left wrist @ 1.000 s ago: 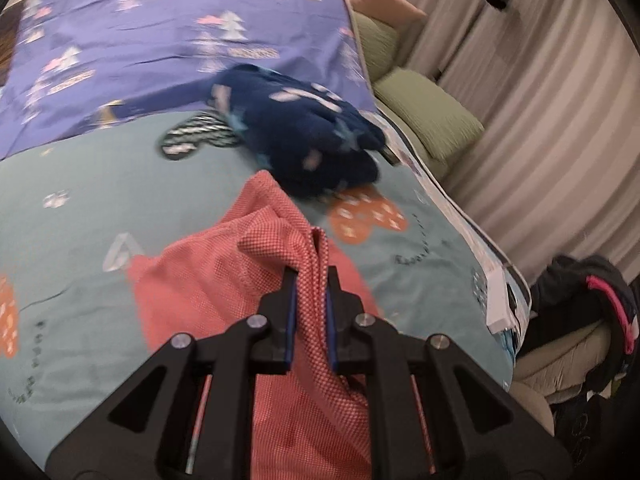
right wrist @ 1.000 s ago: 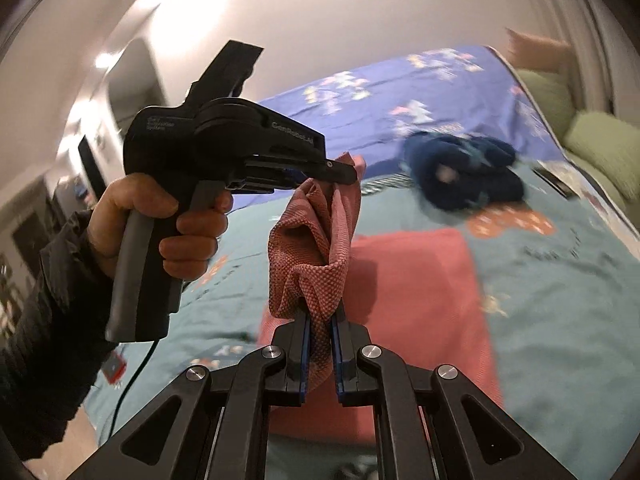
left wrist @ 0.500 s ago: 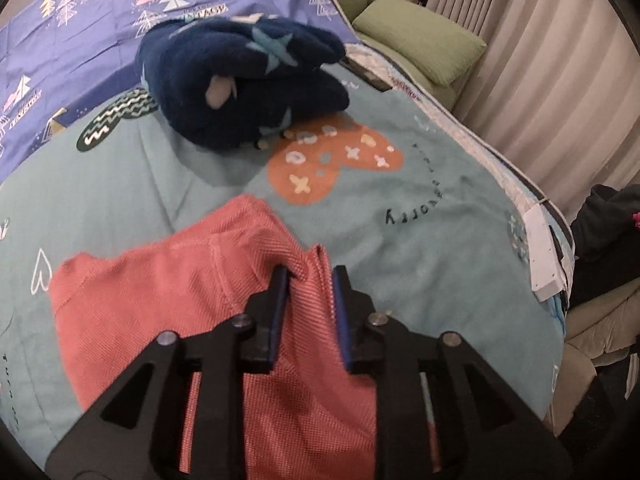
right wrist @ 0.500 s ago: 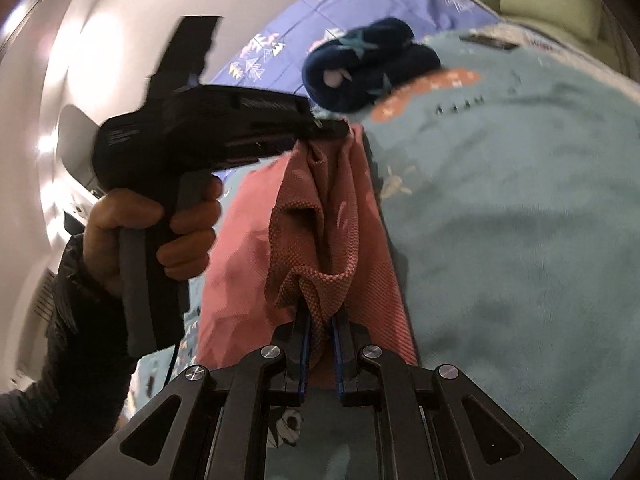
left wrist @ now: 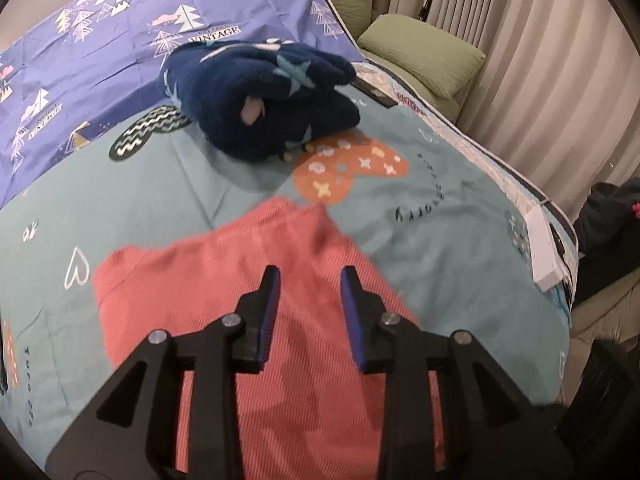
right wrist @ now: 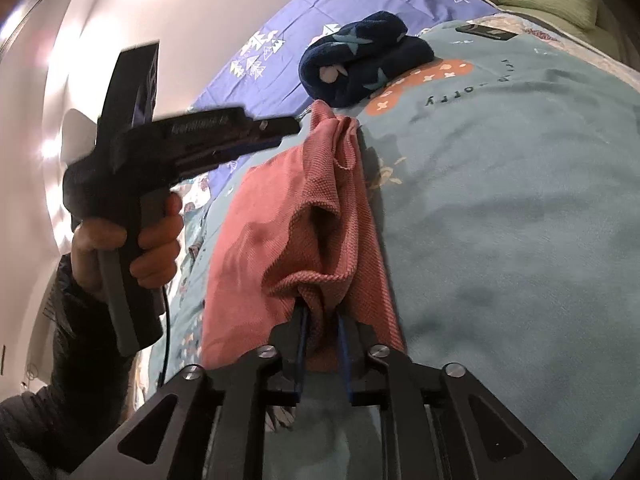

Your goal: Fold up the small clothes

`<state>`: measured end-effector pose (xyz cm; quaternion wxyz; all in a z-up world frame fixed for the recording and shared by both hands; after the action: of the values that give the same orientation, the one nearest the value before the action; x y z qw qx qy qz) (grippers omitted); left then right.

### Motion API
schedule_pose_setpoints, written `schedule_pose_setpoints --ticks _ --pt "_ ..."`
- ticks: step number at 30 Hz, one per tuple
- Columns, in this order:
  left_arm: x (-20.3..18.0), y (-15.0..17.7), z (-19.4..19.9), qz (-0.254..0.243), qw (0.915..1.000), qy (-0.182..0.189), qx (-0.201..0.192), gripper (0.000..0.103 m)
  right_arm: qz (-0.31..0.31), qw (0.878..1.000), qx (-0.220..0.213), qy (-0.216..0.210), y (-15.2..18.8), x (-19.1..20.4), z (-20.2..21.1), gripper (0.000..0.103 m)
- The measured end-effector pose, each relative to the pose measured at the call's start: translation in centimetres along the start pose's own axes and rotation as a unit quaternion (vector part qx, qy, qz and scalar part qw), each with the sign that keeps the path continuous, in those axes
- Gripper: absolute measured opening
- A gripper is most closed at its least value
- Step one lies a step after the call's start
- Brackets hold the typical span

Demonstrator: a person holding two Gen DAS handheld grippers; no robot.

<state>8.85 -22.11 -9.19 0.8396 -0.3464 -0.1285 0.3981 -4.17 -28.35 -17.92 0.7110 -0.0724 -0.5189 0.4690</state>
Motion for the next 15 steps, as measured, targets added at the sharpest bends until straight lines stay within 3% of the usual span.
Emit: schedule_pose_setpoints --ticks 3,7,11,15 --pt "0.3 1.7 0.8 -0.009 0.9999 -0.008 0.002 0.037 0.029 1.0 -0.006 0.01 -0.1 -0.4 1.7 0.021" --pt "0.2 4.0 1.8 -0.029 0.9994 -0.017 0.004 0.043 0.08 0.997 -0.012 0.0 -1.5 0.5 2.8 0.043" --pt "0.3 6.6 2.7 -0.043 0.9983 -0.037 0.009 0.045 0.155 0.988 0.003 -0.004 -2.1 2.6 1.5 0.045" --pt "0.9 8.9 4.5 -0.016 0.9989 -0.045 0.002 0.047 0.207 0.978 0.025 0.01 -2.0 3.5 -0.8 0.045"
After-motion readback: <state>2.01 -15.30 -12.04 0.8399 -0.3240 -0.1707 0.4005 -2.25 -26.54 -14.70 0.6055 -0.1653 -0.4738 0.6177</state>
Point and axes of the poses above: each gripper's, at about its wrist camera, not at the fingertips, and z roughly against the way its jaws point, x to its left, y to its underside, the point moved 7 cm from there along -z, roughly the way its jaws point, and after that the axes turned 6 degrees about -x, right-handed, at the moved point
